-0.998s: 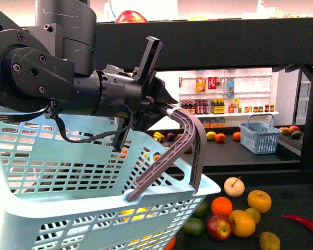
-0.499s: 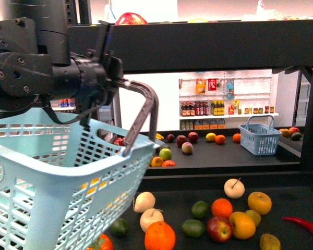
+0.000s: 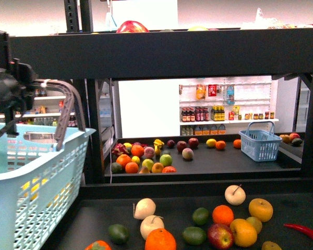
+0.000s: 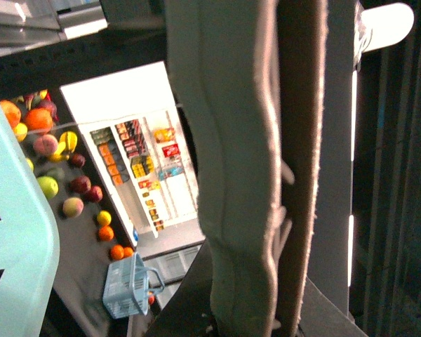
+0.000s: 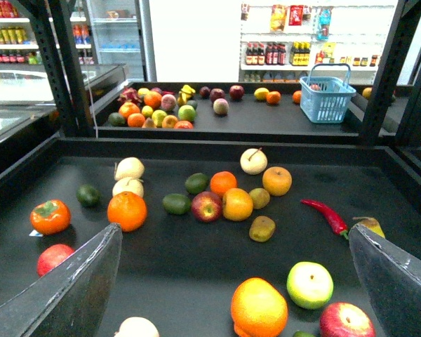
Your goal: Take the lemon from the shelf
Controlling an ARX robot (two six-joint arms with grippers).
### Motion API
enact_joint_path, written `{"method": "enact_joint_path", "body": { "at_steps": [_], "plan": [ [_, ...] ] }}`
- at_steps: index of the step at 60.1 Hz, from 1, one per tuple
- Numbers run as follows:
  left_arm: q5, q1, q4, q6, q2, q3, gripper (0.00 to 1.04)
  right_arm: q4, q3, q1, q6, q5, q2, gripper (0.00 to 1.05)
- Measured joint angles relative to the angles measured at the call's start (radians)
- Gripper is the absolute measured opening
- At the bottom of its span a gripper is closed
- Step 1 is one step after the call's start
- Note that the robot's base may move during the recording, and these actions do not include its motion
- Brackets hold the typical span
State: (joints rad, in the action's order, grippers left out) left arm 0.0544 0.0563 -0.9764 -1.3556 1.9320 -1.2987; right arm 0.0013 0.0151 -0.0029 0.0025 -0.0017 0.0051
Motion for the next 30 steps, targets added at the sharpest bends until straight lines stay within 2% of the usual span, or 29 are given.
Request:
{"method": "enact_joint_path", "body": {
  "at_steps": [17, 22, 30],
  "plan": [
    [0.146, 0.187, -0.125, -0.036, 0.006, 0.038, 0.09, 0.000, 0.000, 0.000, 0.000, 0.000, 0.000, 0.97],
    [0.222, 0.248, -0.167, -0.071, 0.033, 0.035, 0.09, 0.000, 0.000, 0.000, 0.000, 0.000, 0.000, 0.97],
    [0.278, 0.305, -0.176, -0.115, 0.101, 0.007, 0.09, 0.000, 0.000, 0.000, 0.000, 0.000, 0.000, 0.97]
  ]
}}
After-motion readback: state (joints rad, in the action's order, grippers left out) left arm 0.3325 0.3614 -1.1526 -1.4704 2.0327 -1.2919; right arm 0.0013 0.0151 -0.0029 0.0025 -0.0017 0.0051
